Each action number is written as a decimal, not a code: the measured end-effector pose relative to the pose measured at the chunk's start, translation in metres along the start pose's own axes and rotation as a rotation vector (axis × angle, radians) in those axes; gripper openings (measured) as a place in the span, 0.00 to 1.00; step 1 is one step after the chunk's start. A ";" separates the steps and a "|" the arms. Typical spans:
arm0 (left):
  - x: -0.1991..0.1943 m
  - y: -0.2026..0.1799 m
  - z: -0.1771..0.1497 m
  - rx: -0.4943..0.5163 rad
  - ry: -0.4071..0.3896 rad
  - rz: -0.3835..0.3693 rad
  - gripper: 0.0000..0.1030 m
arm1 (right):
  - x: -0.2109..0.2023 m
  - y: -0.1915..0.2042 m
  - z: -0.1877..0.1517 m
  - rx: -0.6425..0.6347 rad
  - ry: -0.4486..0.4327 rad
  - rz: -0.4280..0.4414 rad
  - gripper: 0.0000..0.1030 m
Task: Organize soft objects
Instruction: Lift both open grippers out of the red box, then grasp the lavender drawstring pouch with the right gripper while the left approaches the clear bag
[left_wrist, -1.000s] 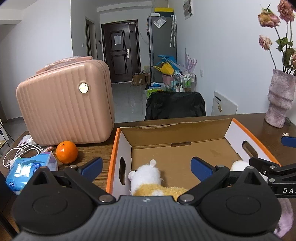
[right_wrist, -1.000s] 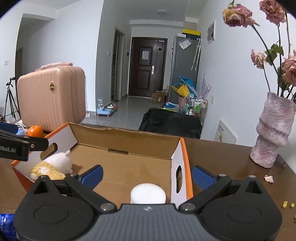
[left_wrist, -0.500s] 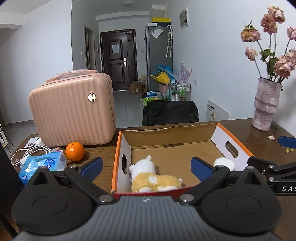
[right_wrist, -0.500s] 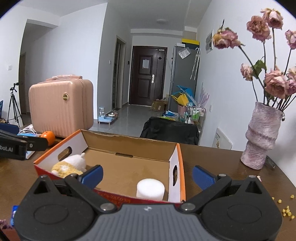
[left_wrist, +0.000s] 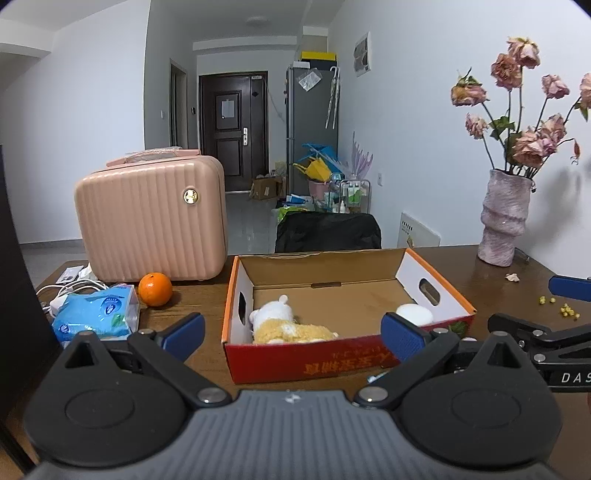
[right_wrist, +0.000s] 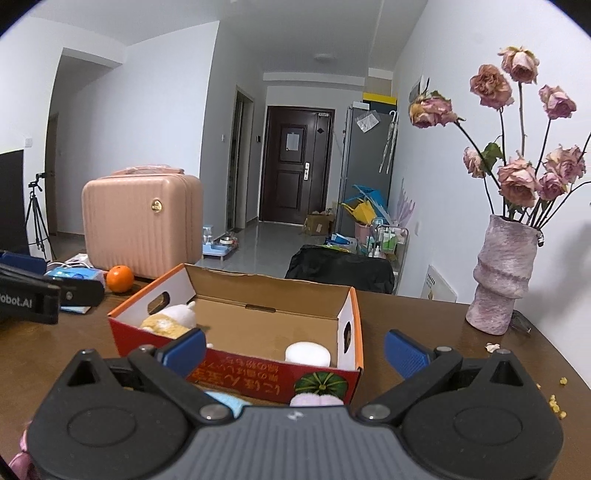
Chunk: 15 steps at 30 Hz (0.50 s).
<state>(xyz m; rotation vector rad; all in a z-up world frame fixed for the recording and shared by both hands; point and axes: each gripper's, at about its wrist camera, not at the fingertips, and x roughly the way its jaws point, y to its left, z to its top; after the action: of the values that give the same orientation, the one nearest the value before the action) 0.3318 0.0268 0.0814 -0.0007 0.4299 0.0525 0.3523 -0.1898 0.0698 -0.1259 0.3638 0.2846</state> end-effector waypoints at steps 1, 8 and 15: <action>-0.005 -0.001 -0.002 0.000 -0.005 -0.003 1.00 | -0.005 0.000 -0.002 0.001 -0.003 0.000 1.00; -0.038 -0.008 -0.015 -0.005 -0.034 -0.035 1.00 | -0.035 0.006 -0.015 0.006 -0.007 0.001 1.00; -0.064 -0.008 -0.032 -0.019 -0.038 -0.063 1.00 | -0.062 0.012 -0.027 0.006 -0.010 -0.005 1.00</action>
<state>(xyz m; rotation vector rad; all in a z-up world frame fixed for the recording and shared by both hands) 0.2607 0.0153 0.0789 -0.0314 0.3909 -0.0050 0.2840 -0.1983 0.0667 -0.1195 0.3543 0.2795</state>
